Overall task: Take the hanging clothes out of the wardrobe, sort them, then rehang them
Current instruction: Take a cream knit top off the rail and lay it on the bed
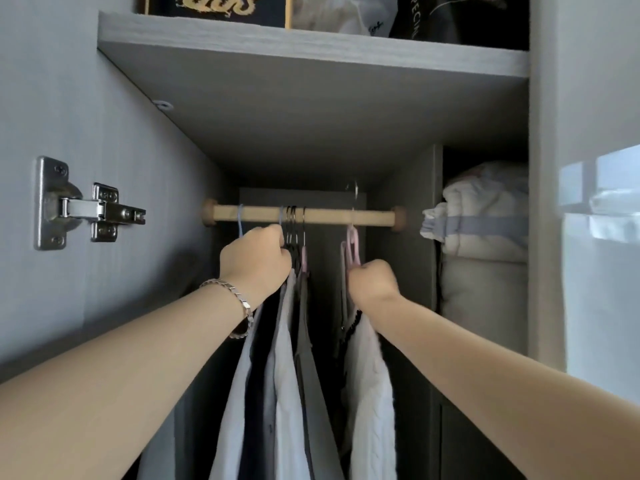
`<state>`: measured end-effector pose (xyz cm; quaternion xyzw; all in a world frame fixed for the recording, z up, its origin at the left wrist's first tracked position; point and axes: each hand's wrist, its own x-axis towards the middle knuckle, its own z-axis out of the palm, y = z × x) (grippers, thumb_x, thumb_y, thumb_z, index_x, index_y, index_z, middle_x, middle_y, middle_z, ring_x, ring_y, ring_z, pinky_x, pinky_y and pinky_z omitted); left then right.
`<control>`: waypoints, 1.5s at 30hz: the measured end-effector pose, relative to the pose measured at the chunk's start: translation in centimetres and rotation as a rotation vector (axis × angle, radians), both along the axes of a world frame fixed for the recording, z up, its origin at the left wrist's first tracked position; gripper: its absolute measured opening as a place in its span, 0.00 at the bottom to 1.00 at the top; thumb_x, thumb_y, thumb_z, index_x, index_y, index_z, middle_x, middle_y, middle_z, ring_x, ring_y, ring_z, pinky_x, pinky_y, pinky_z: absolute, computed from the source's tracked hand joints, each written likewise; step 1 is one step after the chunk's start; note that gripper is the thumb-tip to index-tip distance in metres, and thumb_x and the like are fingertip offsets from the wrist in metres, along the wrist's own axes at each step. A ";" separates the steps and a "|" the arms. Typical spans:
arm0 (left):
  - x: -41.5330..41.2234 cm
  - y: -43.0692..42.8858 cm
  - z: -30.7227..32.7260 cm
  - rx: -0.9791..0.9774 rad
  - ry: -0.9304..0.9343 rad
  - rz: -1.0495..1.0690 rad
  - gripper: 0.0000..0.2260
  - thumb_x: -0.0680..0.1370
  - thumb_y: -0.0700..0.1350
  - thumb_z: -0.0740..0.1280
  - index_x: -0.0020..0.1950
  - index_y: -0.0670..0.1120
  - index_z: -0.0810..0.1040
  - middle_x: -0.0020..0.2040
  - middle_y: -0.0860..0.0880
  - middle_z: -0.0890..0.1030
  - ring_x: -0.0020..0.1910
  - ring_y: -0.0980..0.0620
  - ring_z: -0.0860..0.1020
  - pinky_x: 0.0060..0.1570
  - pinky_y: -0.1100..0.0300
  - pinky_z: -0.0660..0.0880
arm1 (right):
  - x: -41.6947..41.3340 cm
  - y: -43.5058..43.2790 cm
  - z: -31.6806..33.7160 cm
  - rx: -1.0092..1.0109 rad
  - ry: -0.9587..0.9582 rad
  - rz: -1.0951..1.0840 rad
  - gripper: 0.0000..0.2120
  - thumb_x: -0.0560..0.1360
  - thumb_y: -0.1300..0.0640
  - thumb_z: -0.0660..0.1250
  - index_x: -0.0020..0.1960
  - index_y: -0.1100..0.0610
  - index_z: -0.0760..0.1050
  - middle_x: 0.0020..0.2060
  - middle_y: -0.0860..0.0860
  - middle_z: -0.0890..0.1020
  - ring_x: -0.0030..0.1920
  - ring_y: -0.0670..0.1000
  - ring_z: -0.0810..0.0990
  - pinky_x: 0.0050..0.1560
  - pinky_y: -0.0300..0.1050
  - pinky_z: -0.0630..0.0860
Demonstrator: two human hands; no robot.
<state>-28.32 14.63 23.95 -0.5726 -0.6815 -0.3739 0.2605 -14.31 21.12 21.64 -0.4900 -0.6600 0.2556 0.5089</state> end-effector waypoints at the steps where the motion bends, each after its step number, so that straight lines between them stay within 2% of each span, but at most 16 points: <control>1: 0.9 -0.5 -0.4 0.001 0.016 -0.024 0.07 0.79 0.44 0.58 0.52 0.46 0.75 0.49 0.48 0.78 0.42 0.49 0.75 0.39 0.58 0.68 | 0.6 -0.9 -1.1 0.018 -0.024 0.013 0.10 0.81 0.56 0.55 0.50 0.61 0.72 0.40 0.56 0.73 0.39 0.53 0.72 0.39 0.40 0.67; 4: 3.8 -2.6 -2.1 -0.029 0.076 -0.089 0.07 0.79 0.44 0.58 0.53 0.47 0.75 0.49 0.50 0.76 0.43 0.50 0.75 0.40 0.58 0.68 | 3.3 -4.7 -4.0 0.009 -0.093 0.039 0.16 0.80 0.57 0.55 0.34 0.55 0.65 0.29 0.50 0.67 0.29 0.49 0.64 0.28 0.40 0.60; 6: 5.7 -4.2 -3.3 -0.081 0.087 -0.108 0.07 0.78 0.44 0.58 0.52 0.48 0.75 0.47 0.50 0.76 0.44 0.49 0.75 0.40 0.58 0.68 | 6.0 -7.7 -5.8 -0.008 -0.137 0.042 0.18 0.80 0.56 0.55 0.32 0.55 0.65 0.27 0.49 0.66 0.27 0.48 0.63 0.26 0.40 0.58; 10: 10.2 -8.3 -6.8 -0.197 0.050 -0.139 0.07 0.78 0.44 0.58 0.49 0.47 0.75 0.42 0.49 0.77 0.41 0.47 0.75 0.41 0.59 0.66 | 12.5 -15.1 -9.6 -0.081 -0.263 0.057 0.18 0.80 0.53 0.56 0.33 0.56 0.70 0.25 0.48 0.67 0.24 0.46 0.63 0.24 0.37 0.60; 12: 12.9 -10.9 -9.0 -0.252 0.034 -0.166 0.07 0.78 0.43 0.58 0.48 0.46 0.75 0.42 0.49 0.78 0.40 0.47 0.75 0.37 0.59 0.66 | 16.2 -19.1 -11.4 -0.124 -0.316 0.056 0.18 0.81 0.51 0.56 0.42 0.60 0.78 0.26 0.48 0.68 0.24 0.47 0.63 0.25 0.38 0.61; 13: 14.4 -12.2 -10.2 -0.279 0.029 -0.183 0.06 0.78 0.43 0.58 0.48 0.47 0.75 0.42 0.49 0.78 0.40 0.47 0.74 0.37 0.59 0.66 | 18.2 -21.1 -12.4 -0.145 -0.331 0.056 0.18 0.81 0.50 0.56 0.49 0.61 0.79 0.27 0.48 0.69 0.24 0.46 0.64 0.24 0.37 0.61; 15: 17.4 -14.5 -12.6 -0.341 0.025 -0.220 0.06 0.79 0.44 0.58 0.47 0.47 0.74 0.42 0.50 0.77 0.39 0.49 0.73 0.37 0.59 0.66 | 22.3 -24.9 -14.4 -0.188 -0.364 0.036 0.16 0.81 0.50 0.56 0.57 0.57 0.77 0.27 0.46 0.69 0.24 0.45 0.64 0.23 0.34 0.60; 19: 24.1 -18.3 -17.3 -0.481 0.071 -0.355 0.05 0.79 0.45 0.58 0.48 0.48 0.73 0.42 0.52 0.76 0.36 0.54 0.72 0.32 0.61 0.65 | 30.2 -32.6 -18.3 -0.272 -0.398 -0.065 0.15 0.80 0.48 0.56 0.61 0.52 0.76 0.27 0.43 0.69 0.24 0.43 0.67 0.24 0.32 0.61; 21: 27.6 -19.8 -19.6 -0.544 0.080 -0.423 0.05 0.79 0.45 0.59 0.49 0.49 0.73 0.43 0.53 0.76 0.36 0.54 0.72 0.31 0.61 0.65 | 34.1 -36.5 -19.8 -0.335 -0.361 -0.113 0.15 0.80 0.48 0.57 0.62 0.51 0.75 0.27 0.41 0.67 0.20 0.39 0.69 0.21 0.27 0.60; 26: 36.6 -22.8 -25.2 -0.635 0.138 -0.608 0.08 0.78 0.45 0.58 0.50 0.47 0.76 0.49 0.49 0.80 0.45 0.46 0.75 0.41 0.59 0.68 | 42.7 -44.9 -23.2 -0.457 -0.292 -0.354 0.14 0.79 0.46 0.59 0.59 0.50 0.77 0.19 0.40 0.71 0.18 0.37 0.69 0.21 0.27 0.60; 29: 40.9 -24.2 -27.5 -0.682 0.165 -0.706 0.08 0.77 0.44 0.58 0.50 0.47 0.76 0.47 0.49 0.80 0.44 0.46 0.74 0.41 0.60 0.67 | 46.2 -48.3 -24.7 -0.498 -0.223 -0.478 0.08 0.79 0.51 0.61 0.49 0.51 0.79 0.20 0.41 0.74 0.21 0.38 0.71 0.25 0.30 0.64; 31: 44.7 -25.5 -29.2 -0.716 0.213 -0.806 0.08 0.77 0.45 0.58 0.49 0.48 0.76 0.45 0.50 0.78 0.43 0.47 0.73 0.41 0.60 0.66 | 48.4 -51.2 -25.9 -0.534 -0.196 -0.600 0.11 0.79 0.55 0.61 0.38 0.52 0.76 0.23 0.44 0.74 0.23 0.42 0.69 0.28 0.35 0.65; 33: 48.3 -26.9 -30.7 -0.739 0.243 -0.909 0.07 0.77 0.44 0.58 0.48 0.49 0.75 0.44 0.50 0.76 0.43 0.47 0.72 0.41 0.60 0.66 | 49.9 -54.2 -27.3 -0.599 -0.196 -0.716 0.12 0.79 0.57 0.60 0.38 0.53 0.75 0.28 0.46 0.73 0.27 0.45 0.68 0.29 0.37 0.64; 35: 51.4 -28.7 -31.9 -0.748 0.268 -1.029 0.06 0.77 0.44 0.58 0.47 0.49 0.75 0.43 0.49 0.76 0.42 0.46 0.71 0.42 0.59 0.66 | 50.6 -57.2 -28.8 -0.662 -0.192 -0.824 0.11 0.79 0.57 0.59 0.40 0.56 0.75 0.29 0.46 0.72 0.28 0.45 0.67 0.28 0.37 0.63; 39: 56.5 -32.1 -34.0 -0.739 0.375 -1.297 0.08 0.78 0.44 0.57 0.49 0.49 0.75 0.44 0.49 0.78 0.42 0.46 0.73 0.41 0.59 0.67 | 50.0 -62.8 -30.8 -0.688 -0.165 -1.133 0.19 0.78 0.49 0.61 0.30 0.55 0.68 0.26 0.48 0.70 0.28 0.49 0.66 0.33 0.43 0.64; 45: 61.8 -38.6 -36.5 -0.680 0.521 -1.659 0.07 0.78 0.47 0.58 0.50 0.51 0.75 0.46 0.51 0.80 0.45 0.47 0.77 0.41 0.58 0.71 | 45.4 -70.7 -30.9 -0.701 -0.013 -1.500 0.23 0.79 0.47 0.59 0.27 0.55 0.61 0.24 0.49 0.65 0.26 0.48 0.62 0.32 0.44 0.58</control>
